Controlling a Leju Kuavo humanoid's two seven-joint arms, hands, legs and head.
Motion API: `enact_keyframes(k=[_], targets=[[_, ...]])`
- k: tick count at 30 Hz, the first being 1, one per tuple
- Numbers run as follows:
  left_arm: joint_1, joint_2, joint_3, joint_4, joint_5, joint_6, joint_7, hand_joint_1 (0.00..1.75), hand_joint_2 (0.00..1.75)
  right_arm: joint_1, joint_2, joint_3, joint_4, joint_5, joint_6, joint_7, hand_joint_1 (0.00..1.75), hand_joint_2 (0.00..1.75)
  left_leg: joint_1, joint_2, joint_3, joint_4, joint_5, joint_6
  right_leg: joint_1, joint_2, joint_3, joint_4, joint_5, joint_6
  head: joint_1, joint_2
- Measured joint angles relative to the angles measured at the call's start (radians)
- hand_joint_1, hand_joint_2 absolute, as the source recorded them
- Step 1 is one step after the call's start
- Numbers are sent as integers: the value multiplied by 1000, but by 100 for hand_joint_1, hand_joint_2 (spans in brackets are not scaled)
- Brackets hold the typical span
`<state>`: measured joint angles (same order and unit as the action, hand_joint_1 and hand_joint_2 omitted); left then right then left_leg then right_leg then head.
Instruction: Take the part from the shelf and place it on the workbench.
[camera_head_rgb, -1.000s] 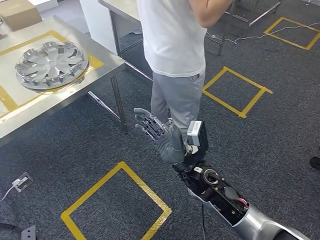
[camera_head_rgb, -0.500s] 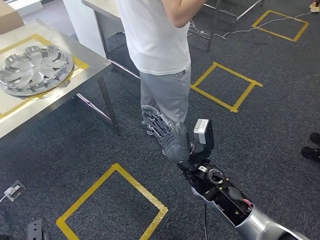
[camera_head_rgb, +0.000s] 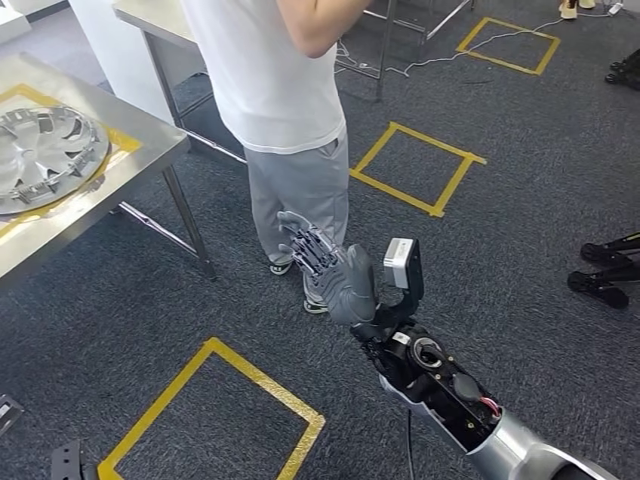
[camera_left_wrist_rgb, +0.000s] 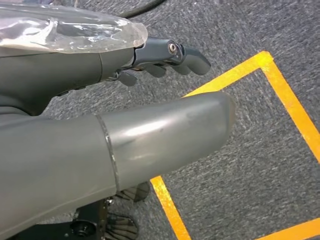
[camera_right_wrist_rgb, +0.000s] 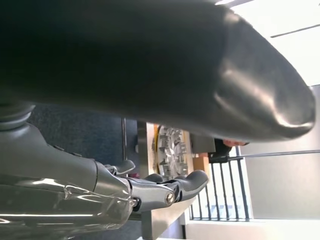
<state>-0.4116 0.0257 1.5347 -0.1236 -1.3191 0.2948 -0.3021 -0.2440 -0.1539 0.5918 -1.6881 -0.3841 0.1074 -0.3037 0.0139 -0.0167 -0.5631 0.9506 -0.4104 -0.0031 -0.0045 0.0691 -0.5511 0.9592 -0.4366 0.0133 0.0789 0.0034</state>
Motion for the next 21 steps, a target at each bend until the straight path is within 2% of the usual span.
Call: enact_keyframes(k=[2,4,5,6,7,9,11,12,14,16,17,19,20,21], targets=[[-2,-2,0,0,0,1,0,0,0,-1,0,-2,-4,0,-1,1,0,0,3,12,3,-6,2,11,-1,-31,-33,71,-44,12,9,0],[0,-1,0,0,0,1,0,0,0,1,0,-3,-5,0,-4,4,0,0,1,25,4,-6,0,16,-4,-55,-98,213,-111,22,17,0],[2,-1,0,0,0,1,0,0,0,4,0,-4,-5,0,-5,6,0,0,1,32,4,-5,-1,17,-6,-59,-126,272,-131,25,18,0],[3,-1,0,0,0,1,0,0,0,6,0,-4,-5,0,-6,8,0,0,0,39,5,-5,-2,17,-7,-61,-139,299,-132,26,18,0],[4,-1,0,0,0,1,0,0,0,8,0,-3,-6,0,-7,9,0,0,0,45,6,-5,-3,17,-8,-63,-132,284,-113,27,18,0],[5,-1,0,0,0,-1,-1,0,0,8,0,-3,-10,0,-10,10,0,0,0,54,12,-5,-6,13,-7,-79,-67,150,-40,20,21,0],[6,0,0,0,2,-4,-4,0,0,5,0,-3,-14,0,-11,11,0,0,-4,63,15,-3,-10,5,2,-102,-6,26,-1,8,23,0],[7,1,0,0,4,-6,-5,0,0,5,0,-2,-14,1,-12,10,0,0,-6,68,15,-3,-11,1,6,-108,7,1,1,2,22,0],[7,3,0,0,7,-6,-6,0,0,8,0,0,-16,4,-13,9,0,0,-8,82,15,-4,-10,-9,8,-97,11,-6,1,-10,18,0],[8,4,0,0,10,-6,-7,0,0,10,0,1,-17,8,-13,6,0,0,-6,74,10,17,-28,-20,3,-85,13,-14,7,-21,14,0],[8,6,0,0,11,-6,-7,0,0,9,0,1,-18,10,-12,6,0,0,-5,61,-7,57,-54,-24,0,-79,15,-18,11,-27,11,0],[12,8,0,0,15,-6,-7,0,0,9,1,3,-18,13,-9,5,0,0,-4,32,-73,195,-121,-29,-1,-67,13,-20,14,-33,3,0],[15,9,0,0,16,-6,-8,0,0,10,1,3,-18,14,-8,5,0,0,-3,26,-107,263,-144,-30,-1,-59,12,-19,15,-35,1,0],[19,9,0,0,17,-6,-8,0,0,10,1,4,-17,14,-7,5,0,0,-3,24,-128,301,-150,-31,0,-51,12,-19,15,-35,1,0]])
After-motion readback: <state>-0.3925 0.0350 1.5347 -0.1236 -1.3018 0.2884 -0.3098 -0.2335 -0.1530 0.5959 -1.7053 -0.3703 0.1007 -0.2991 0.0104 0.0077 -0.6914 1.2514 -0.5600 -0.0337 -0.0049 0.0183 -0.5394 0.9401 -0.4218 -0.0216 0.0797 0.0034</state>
